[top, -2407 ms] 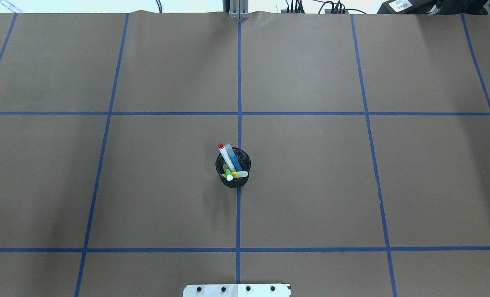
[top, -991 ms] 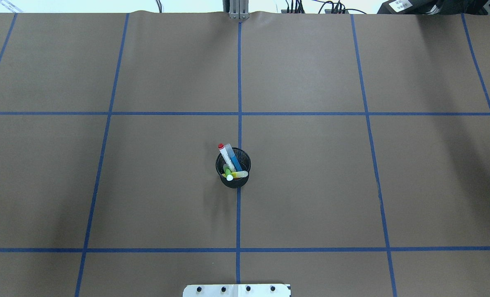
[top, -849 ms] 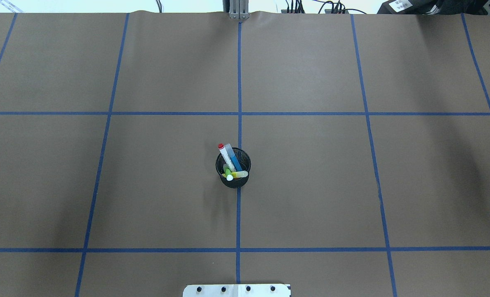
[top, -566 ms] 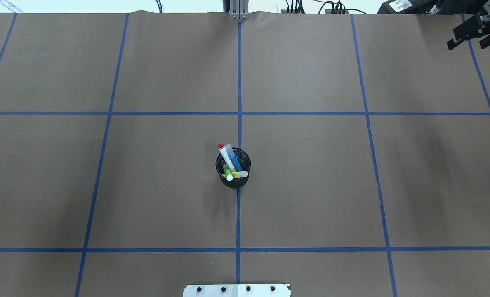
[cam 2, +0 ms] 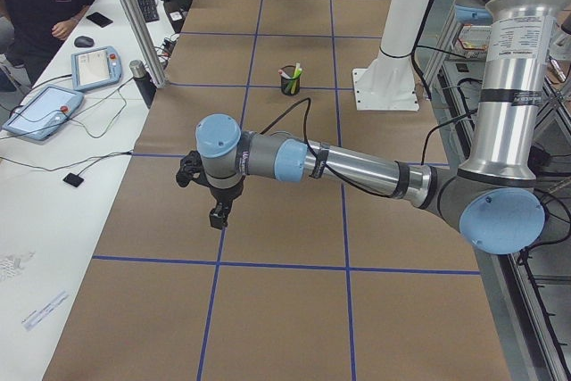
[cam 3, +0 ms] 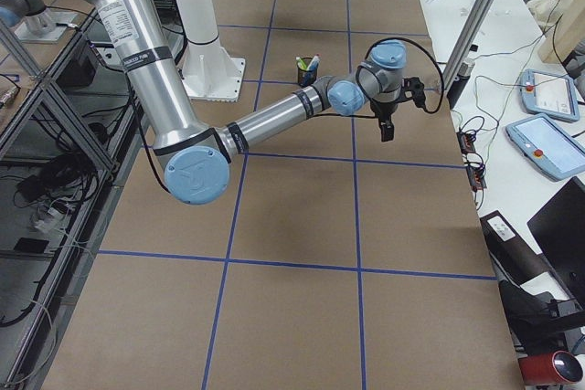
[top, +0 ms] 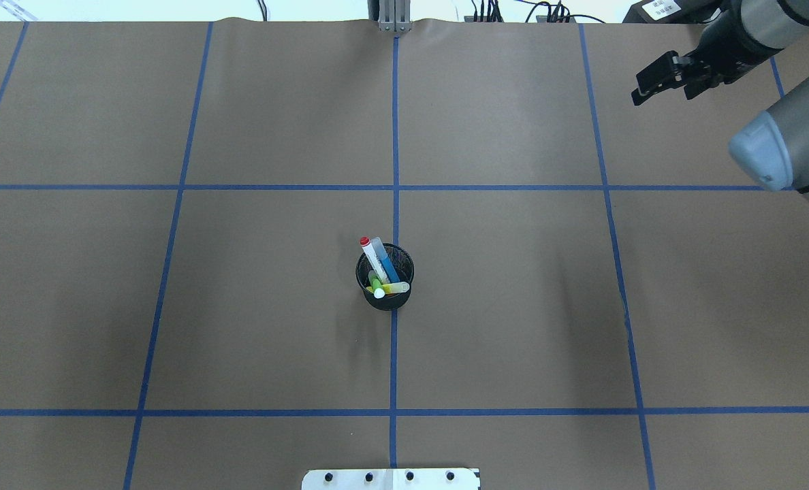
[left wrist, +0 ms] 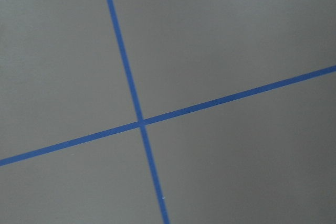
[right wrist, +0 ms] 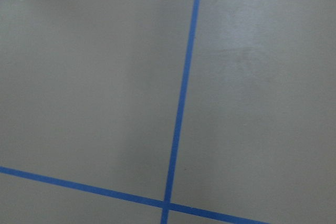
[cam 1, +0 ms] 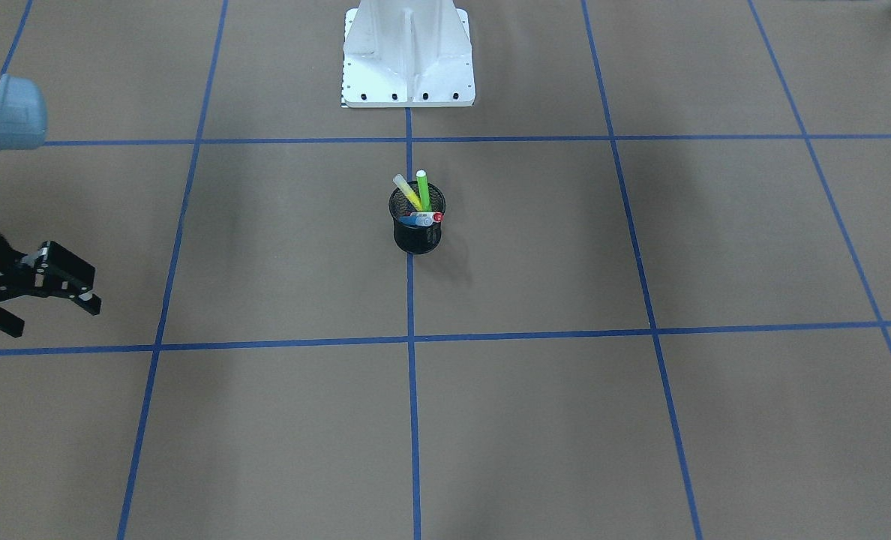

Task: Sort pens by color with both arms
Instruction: 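Move the right gripper toward the black mesh pen cup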

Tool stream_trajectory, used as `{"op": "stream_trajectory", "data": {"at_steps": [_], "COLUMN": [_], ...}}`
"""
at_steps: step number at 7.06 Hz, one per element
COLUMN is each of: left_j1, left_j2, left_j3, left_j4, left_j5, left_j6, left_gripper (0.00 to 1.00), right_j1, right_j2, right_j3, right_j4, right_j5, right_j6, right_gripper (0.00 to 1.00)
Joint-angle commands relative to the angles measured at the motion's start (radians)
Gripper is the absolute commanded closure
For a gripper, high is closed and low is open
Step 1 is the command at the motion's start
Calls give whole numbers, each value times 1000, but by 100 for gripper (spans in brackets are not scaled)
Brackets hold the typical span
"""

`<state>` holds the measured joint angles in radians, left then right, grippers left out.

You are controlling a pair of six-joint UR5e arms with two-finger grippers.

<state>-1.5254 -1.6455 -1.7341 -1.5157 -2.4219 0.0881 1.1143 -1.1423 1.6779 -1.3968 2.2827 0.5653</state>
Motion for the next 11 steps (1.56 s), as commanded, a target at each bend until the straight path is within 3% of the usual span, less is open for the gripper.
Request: {"op": "stream_trajectory", "data": {"at_steps": [1, 3, 5, 8, 9, 11], "left_j1": [57, 57, 59, 63, 68, 82], "left_j2": [-8, 4, 4, 6, 10, 15], "left_j3": [-19, -21, -21, -48, -54, -70], "left_j4": [0, 0, -1, 0, 0, -3], "left_j5": [-25, -54, -57, -57, -57, -63], "left_j6": [-98, -102, -122, -128, -128, -152], "left_gripper": [1, 1, 1, 1, 1, 1], "right_j1": [-89, -125, -149, -224, -284, -348], "right_j2": [118, 270, 352, 400, 414, 441], "right_j3": [0, -15, -79, -92, -96, -122], "right_j4": [-113, -288, -294, -295, -292, -292], "right_j5": [-14, -25, -46, -172, -249, -311], "right_j6": [1, 69, 280, 595, 582, 498], "right_gripper": [2, 2, 2, 1, 1, 1]}}
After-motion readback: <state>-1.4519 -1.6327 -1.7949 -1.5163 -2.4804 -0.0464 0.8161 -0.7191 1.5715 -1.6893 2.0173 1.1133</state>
